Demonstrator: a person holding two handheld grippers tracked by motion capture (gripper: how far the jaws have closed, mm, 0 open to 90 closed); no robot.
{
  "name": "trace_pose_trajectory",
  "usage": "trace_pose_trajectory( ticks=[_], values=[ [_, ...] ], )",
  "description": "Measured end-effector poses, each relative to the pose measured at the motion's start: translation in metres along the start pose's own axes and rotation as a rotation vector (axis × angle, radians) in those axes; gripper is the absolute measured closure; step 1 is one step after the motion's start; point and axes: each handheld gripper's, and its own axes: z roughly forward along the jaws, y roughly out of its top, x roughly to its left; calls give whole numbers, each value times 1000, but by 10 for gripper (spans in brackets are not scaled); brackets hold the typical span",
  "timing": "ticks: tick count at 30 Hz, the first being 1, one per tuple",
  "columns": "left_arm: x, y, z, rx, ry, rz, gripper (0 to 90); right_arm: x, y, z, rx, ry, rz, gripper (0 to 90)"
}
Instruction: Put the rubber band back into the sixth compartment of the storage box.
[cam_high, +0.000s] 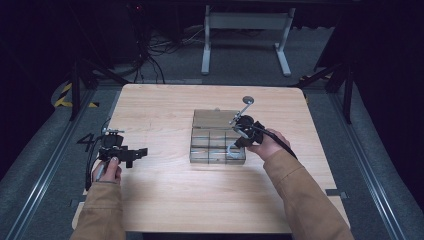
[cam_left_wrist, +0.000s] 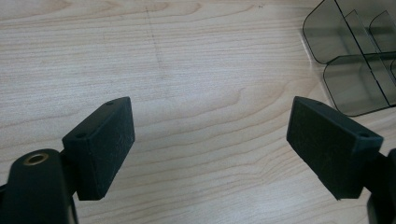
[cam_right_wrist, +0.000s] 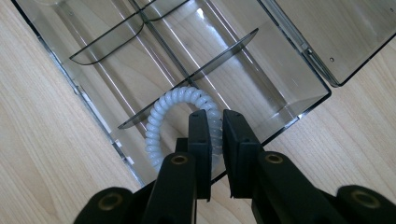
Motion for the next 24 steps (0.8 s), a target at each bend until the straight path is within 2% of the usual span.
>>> trace_pose_trajectory(
  ticks=[24],
  values=[
    [0,0,0,2,0,-3,159,3,1,13,48,-9,-13,824]
  ],
)
